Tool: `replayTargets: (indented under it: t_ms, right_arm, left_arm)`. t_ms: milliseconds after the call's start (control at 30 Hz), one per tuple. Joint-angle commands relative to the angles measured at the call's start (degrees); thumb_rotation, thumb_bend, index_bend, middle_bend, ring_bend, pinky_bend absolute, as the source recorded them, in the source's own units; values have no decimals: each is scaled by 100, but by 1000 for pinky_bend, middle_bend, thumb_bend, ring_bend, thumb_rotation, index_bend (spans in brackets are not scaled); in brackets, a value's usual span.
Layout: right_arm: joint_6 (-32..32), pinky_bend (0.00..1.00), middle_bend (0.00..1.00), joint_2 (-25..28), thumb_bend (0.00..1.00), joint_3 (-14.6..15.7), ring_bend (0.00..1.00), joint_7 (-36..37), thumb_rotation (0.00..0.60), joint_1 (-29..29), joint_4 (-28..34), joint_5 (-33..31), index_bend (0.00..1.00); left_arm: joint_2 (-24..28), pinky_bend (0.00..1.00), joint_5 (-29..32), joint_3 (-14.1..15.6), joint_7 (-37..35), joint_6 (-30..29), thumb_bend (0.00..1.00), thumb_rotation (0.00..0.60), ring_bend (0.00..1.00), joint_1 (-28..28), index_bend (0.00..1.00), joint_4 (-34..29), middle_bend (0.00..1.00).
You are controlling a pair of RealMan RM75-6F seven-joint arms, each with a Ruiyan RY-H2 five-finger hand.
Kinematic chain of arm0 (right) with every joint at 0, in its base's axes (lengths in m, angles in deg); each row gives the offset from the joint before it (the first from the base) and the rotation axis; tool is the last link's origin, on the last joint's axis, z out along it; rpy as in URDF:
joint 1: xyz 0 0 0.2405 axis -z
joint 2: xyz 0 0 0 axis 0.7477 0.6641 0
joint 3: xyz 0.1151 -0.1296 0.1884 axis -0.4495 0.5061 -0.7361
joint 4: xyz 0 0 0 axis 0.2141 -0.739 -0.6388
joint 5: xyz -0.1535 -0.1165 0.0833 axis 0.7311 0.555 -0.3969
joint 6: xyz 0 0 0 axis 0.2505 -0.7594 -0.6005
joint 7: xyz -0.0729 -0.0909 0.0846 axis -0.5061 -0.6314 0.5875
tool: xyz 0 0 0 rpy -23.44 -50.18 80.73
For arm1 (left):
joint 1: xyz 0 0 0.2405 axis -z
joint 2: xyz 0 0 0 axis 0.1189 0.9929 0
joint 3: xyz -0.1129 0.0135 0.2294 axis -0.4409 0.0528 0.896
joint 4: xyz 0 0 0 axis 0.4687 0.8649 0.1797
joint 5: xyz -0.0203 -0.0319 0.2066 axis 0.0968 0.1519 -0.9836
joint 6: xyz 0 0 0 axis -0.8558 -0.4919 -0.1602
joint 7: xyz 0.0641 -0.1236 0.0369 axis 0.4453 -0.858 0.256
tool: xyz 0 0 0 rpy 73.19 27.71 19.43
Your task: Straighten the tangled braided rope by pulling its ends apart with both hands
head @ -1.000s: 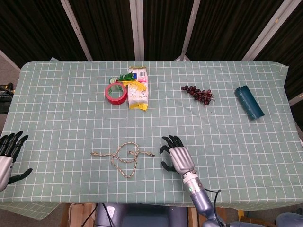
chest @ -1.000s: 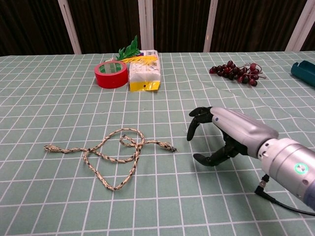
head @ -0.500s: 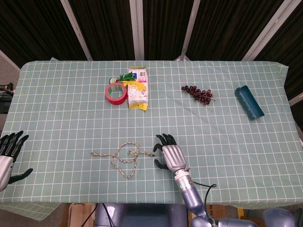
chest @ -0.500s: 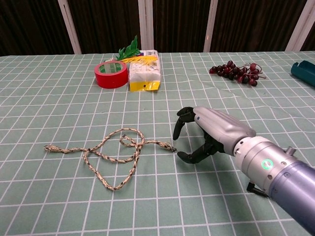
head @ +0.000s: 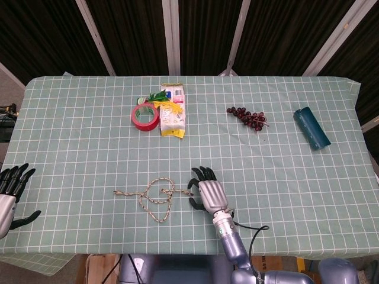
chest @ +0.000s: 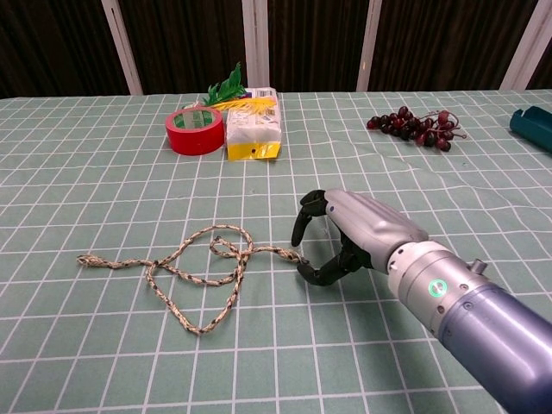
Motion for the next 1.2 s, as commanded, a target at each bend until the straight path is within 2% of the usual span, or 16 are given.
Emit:
replayTargets:
  t_ms: [33, 233, 767, 933, 1200]
  right_arm:
    - [-7, 0, 151, -24, 379, 11, 0, 21, 600, -9, -29, -14, 478]
    - [-26, 0, 159, -73, 430, 27, 0, 75, 600, -34, -63, -10, 521]
    - [-129, 0, 186, -84, 486, 33, 0, 24, 600, -55, -42, -85, 625]
    - [-203, 0, 189, 82, 496, -16, 0, -8, 600, -44, 108, -54, 635]
    - [-331, 0, 191, 730, 509, -67, 0, -34, 600, 70, 642, 4, 641]
  left_arm:
    - [-2, 0, -2, 0, -1, -1, 74, 600, 0, 2, 26, 1, 0]
    - [-7, 0, -7, 4, -2, 2, 74, 600, 0, 5, 27, -2, 0]
    - [-6, 0, -5, 6, -12, 2, 74, 600, 0, 10, 31, -1, 0]
    - [-12, 0, -14, 14, 17, 17, 74, 600, 0, 16, 31, -8, 0]
    - [-28, 0, -87, 60, 182, 74, 75, 600, 0, 44, 41, -82, 0]
